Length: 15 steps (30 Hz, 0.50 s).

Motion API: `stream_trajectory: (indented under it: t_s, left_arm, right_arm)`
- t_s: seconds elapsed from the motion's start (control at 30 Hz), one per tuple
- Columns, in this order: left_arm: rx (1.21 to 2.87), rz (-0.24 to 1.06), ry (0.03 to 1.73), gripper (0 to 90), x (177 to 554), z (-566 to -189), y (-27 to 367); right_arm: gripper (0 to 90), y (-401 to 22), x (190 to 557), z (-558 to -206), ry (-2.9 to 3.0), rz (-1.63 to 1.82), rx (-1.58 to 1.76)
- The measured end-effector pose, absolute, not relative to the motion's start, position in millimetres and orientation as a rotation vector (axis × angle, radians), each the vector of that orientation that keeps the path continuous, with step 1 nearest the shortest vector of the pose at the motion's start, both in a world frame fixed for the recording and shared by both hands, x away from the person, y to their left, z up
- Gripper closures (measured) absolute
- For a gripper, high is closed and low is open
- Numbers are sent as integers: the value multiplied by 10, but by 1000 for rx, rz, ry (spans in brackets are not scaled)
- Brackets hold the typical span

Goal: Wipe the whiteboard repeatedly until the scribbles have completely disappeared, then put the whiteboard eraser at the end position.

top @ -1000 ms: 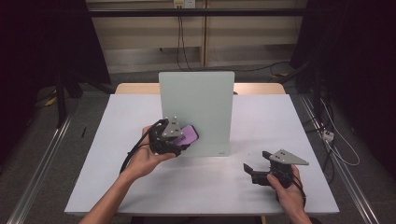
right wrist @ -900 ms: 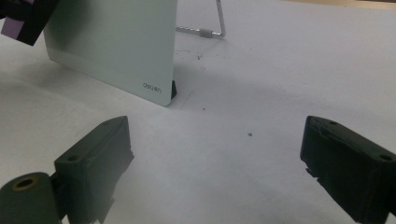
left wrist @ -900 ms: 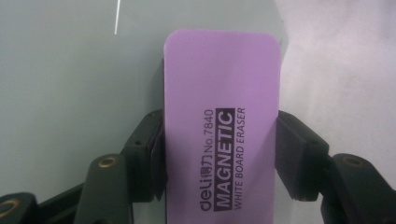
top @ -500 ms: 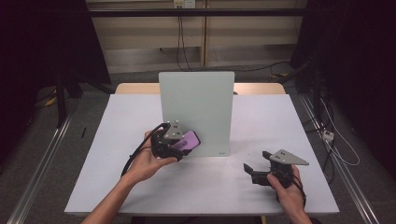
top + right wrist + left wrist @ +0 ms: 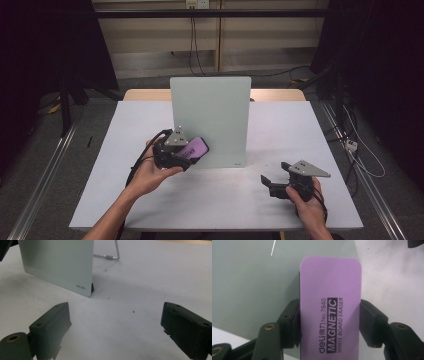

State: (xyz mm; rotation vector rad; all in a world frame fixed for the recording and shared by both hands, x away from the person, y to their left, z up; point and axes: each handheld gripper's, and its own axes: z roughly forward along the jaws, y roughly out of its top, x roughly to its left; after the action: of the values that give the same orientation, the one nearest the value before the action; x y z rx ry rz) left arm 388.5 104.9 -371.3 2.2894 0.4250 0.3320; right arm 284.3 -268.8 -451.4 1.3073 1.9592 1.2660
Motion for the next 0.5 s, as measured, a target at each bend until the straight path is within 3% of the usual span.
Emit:
stream_trajectory:
  t_s: [0.3,0.5]
  left_arm:
    - [2292,350,484,409,3825,-3716,1119]
    - [2265,297,487,408,3827,-3696,1154]
  right_arm:
    - [89,-2700,2830,-4512,1961,1271,1301]
    - [89,-2694,2838,-4514,1963,1267,1302]
